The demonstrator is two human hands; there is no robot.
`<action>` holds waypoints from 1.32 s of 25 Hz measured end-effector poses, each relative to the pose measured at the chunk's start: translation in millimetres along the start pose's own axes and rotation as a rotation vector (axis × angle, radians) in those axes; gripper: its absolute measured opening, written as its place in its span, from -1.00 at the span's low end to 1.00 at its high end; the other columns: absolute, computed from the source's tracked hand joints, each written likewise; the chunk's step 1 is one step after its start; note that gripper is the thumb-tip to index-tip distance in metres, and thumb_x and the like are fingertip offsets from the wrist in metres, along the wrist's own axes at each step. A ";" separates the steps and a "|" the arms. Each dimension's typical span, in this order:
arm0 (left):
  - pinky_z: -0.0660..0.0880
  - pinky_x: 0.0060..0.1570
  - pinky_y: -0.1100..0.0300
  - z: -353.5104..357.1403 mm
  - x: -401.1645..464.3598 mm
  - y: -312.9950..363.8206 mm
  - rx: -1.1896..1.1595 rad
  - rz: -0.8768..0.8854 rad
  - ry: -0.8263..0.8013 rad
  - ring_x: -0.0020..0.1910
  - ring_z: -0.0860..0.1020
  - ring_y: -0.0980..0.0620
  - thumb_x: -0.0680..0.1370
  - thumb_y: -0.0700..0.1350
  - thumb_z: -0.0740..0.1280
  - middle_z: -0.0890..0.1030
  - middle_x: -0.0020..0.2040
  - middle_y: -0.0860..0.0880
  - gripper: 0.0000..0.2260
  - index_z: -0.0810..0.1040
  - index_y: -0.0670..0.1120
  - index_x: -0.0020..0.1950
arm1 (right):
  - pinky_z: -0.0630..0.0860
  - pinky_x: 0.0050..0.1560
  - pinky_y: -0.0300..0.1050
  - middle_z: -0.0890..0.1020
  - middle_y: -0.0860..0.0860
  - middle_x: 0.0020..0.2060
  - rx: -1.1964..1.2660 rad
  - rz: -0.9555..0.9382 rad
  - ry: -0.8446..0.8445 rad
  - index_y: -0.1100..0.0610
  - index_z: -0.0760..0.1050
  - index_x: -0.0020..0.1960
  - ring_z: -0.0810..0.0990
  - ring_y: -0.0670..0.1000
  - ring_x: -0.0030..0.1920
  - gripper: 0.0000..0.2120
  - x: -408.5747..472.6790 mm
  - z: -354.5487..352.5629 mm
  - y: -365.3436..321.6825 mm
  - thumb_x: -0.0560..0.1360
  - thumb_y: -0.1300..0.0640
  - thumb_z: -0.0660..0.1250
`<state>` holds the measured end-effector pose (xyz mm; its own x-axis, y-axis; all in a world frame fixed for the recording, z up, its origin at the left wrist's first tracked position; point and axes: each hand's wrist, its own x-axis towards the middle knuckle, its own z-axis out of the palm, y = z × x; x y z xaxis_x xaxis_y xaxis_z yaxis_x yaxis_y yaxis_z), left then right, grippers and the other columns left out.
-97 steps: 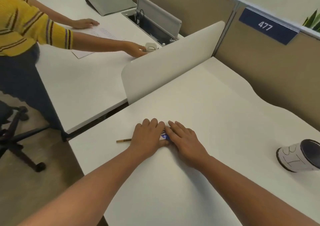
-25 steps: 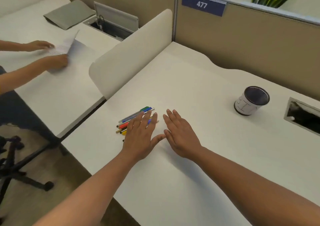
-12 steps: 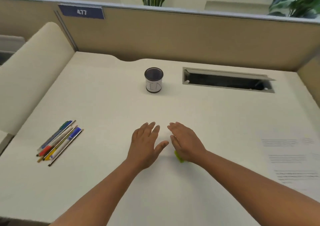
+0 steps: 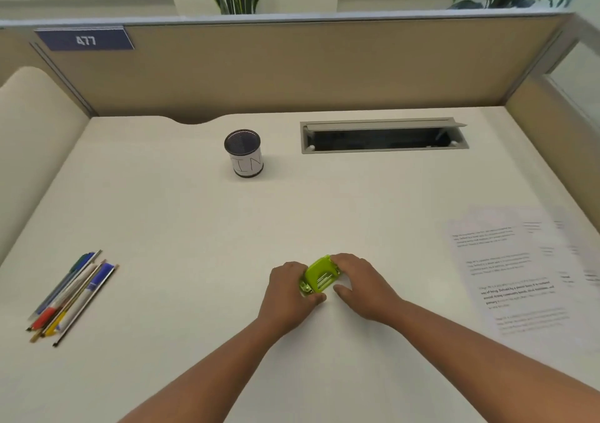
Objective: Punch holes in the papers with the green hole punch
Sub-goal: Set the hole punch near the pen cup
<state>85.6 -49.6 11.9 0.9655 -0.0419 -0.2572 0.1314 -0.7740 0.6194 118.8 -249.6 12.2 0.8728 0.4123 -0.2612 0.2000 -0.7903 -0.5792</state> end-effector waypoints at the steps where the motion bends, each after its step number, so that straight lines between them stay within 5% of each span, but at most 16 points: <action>1: 0.47 -0.04 0.14 1.4 0.7 1.8 -0.008 -0.009 0.007 0.01 0.50 0.01 0.35 0.14 0.53 0.56 -0.05 0.08 -0.66 0.57 0.01 0.00 | 0.32 0.41 -0.07 0.40 -0.02 0.48 -0.004 0.001 0.011 0.06 0.31 0.53 0.39 0.08 0.40 -0.42 1.5 1.7 0.7 0.54 0.14 0.36; 6: 0.45 -0.26 0.16 0.3 6.6 5.3 -0.037 -0.032 0.032 -0.20 0.48 0.08 0.36 0.06 0.43 0.53 -0.20 0.09 -0.82 0.52 0.03 -0.15 | 0.38 0.28 -0.15 0.51 -0.04 0.37 0.022 -0.010 0.095 0.08 0.44 0.42 0.45 0.06 0.31 -0.51 12.6 6.5 4.7 0.51 0.19 0.38; 13: 0.53 -0.10 -0.04 -50.6 77.5 12.1 -0.074 0.121 0.027 -0.15 0.55 -0.01 0.35 -0.07 0.45 0.61 -0.17 0.00 -0.81 0.60 -0.05 -0.08 | 0.58 0.10 0.00 0.63 0.04 0.11 0.121 -0.094 0.323 0.16 0.59 0.17 0.60 0.05 0.11 -0.66 67.8 -31.7 0.4 0.41 0.18 0.49; 22: 0.50 0.14 0.05 -81.9 217.7 31.9 -0.062 0.242 -0.003 0.12 0.58 -0.10 0.47 -0.19 0.46 0.67 0.15 -0.09 -0.65 0.59 -0.11 0.25 | 0.57 0.12 -0.06 0.64 0.09 0.13 0.158 0.006 0.480 0.20 0.62 0.20 0.59 0.05 0.10 -0.65 178.9 -77.8 27.0 0.45 0.15 0.53; 28: 0.28 0.45 0.09 -61.8 272.4 36.5 -0.009 0.157 -0.047 0.47 0.39 -0.12 0.58 -0.18 0.41 0.46 0.49 -0.12 -0.46 0.36 -0.11 0.55 | 0.52 0.15 -0.05 0.67 0.12 0.15 0.076 0.044 0.486 0.21 0.62 0.21 0.61 0.13 0.11 -0.65 219.5 -83.6 60.5 0.47 0.10 0.52; 33: 0.25 0.45 0.13 -49.8 285.9 35.3 -0.053 0.134 -0.007 0.47 0.39 -0.12 0.59 -0.20 0.40 0.44 0.50 -0.13 -0.45 0.34 -0.13 0.56 | 0.43 0.18 -0.12 0.66 0.11 0.21 0.068 0.075 0.489 0.19 0.61 0.26 0.59 0.13 0.16 -0.62 232.5 -79.9 73.4 0.49 0.07 0.49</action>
<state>377.5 -57.4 -2.9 0.9736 -0.1469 -0.1749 0.0137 -0.7267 0.6868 372.0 -247.9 -29.4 0.9935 0.0822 0.0791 0.1137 -0.7714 -0.6261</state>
